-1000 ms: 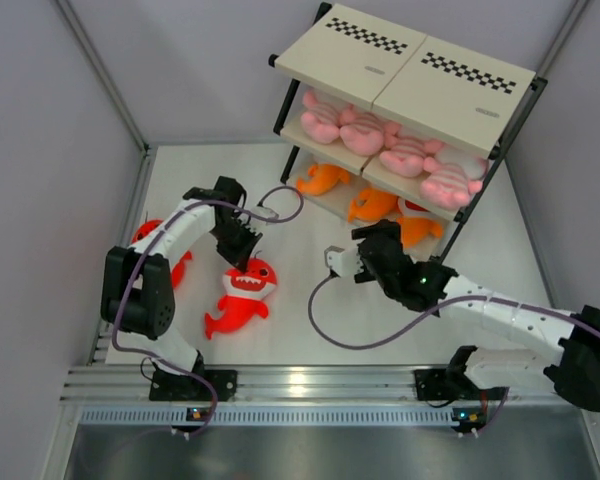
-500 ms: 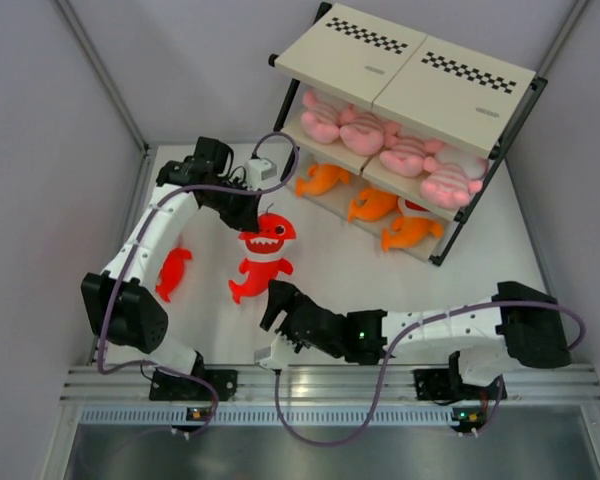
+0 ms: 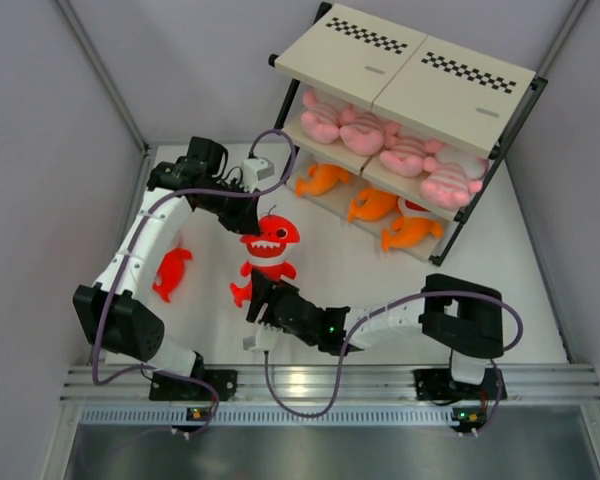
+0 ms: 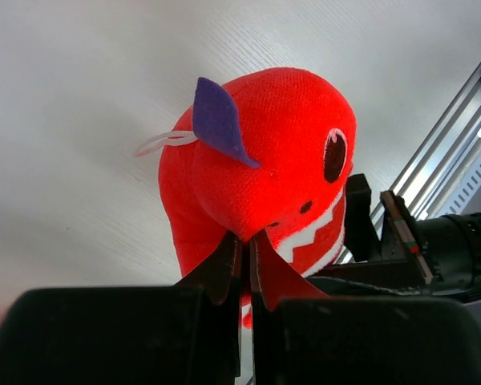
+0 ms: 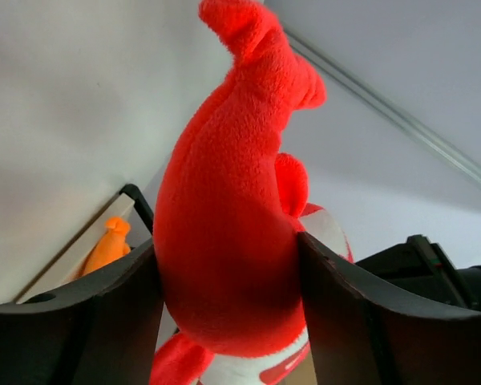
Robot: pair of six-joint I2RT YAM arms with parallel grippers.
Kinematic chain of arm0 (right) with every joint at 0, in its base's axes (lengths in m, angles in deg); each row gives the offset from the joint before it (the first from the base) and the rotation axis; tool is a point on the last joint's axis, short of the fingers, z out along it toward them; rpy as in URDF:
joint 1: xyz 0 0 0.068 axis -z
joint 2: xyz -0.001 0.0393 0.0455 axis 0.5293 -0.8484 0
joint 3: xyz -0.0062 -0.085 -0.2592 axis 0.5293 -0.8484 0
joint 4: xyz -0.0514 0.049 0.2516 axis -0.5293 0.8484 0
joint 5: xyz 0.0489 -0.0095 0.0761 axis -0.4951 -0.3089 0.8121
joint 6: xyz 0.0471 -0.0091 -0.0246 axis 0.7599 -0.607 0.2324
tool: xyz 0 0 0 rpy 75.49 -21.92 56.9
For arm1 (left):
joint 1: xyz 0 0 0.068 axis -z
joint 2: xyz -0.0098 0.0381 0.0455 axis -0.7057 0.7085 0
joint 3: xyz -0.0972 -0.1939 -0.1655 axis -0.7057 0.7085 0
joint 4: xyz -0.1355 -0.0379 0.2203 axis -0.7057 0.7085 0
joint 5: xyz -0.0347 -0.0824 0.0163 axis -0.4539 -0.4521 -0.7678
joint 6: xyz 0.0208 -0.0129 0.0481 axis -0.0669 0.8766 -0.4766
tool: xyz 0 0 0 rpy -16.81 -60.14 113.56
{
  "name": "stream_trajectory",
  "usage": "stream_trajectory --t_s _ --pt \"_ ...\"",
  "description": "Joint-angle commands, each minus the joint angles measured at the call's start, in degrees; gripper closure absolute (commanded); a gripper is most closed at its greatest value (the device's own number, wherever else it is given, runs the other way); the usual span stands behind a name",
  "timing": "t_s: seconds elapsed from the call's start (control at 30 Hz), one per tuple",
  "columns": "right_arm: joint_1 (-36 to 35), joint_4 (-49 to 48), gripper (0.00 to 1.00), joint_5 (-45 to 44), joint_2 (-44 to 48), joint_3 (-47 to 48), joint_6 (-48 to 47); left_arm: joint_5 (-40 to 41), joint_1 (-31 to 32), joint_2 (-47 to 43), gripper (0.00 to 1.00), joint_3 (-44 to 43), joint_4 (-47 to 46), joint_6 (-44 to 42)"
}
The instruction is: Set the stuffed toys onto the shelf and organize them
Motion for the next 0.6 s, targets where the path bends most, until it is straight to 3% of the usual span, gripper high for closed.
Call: stream_trajectory --t_s 0.0,0.03,0.07,0.13,0.17,0.23,0.27,0.3,0.33,0.4,0.43,0.57 --pt "1.72 -14.17 0.40 0.44 -3.85 2.81 -3.69 -3.27 -0.04 -1.70 1.00 -0.33 1.19 0.64" --pt "2.07 -16.12 0.51 0.53 -4.55 2.72 -4.04 -3.27 -0.13 -1.79 1.00 -0.33 1.19 0.64" --pt "2.25 -18.06 0.73 0.35 -5.34 2.46 -4.40 -3.35 -0.04 -1.97 1.00 -0.25 1.19 0.47" --pt "2.60 -20.45 0.87 -0.79 -5.18 2.72 -5.19 -2.39 -0.04 -2.49 1.00 -0.33 1.11 0.20" --pt "2.43 -20.45 1.00 -0.97 -3.87 2.55 -4.49 -1.78 -0.04 -2.50 1.00 -0.51 1.19 0.20" --pt "2.25 -17.31 1.00 -0.79 -1.41 2.72 -2.74 1.55 -0.04 -2.50 0.76 -0.68 1.10 0.38" --pt "2.16 -15.11 1.00 -0.53 1.82 3.24 -1.34 2.96 -0.04 -2.58 0.55 -1.21 1.10 0.46" --pt "2.08 -12.39 1.00 -0.35 3.68 4.99 2.42 4.80 -0.13 -2.67 0.26 -1.65 1.19 0.46" --pt "2.08 -3.49 1.00 -0.18 5.53 6.31 4.72 8.47 -0.13 -2.76 0.12 -2.26 1.19 0.46" --pt "2.42 8.58 1.00 2.18 11.24 12.17 12.27 12.01 -0.91 -3.37 0.08 -4.80 1.02 0.99" --pt "2.60 19.00 1.00 3.59 12.91 14.30 14.48 13.68 -1.53 -3.46 0.07 -6.12 1.02 1.69" --pt "5.14 33.65 1.00 7.47 20.73 21.69 16.01 13.08 -8.90 -3.20 0.02 -14.19 0.93 2.84"
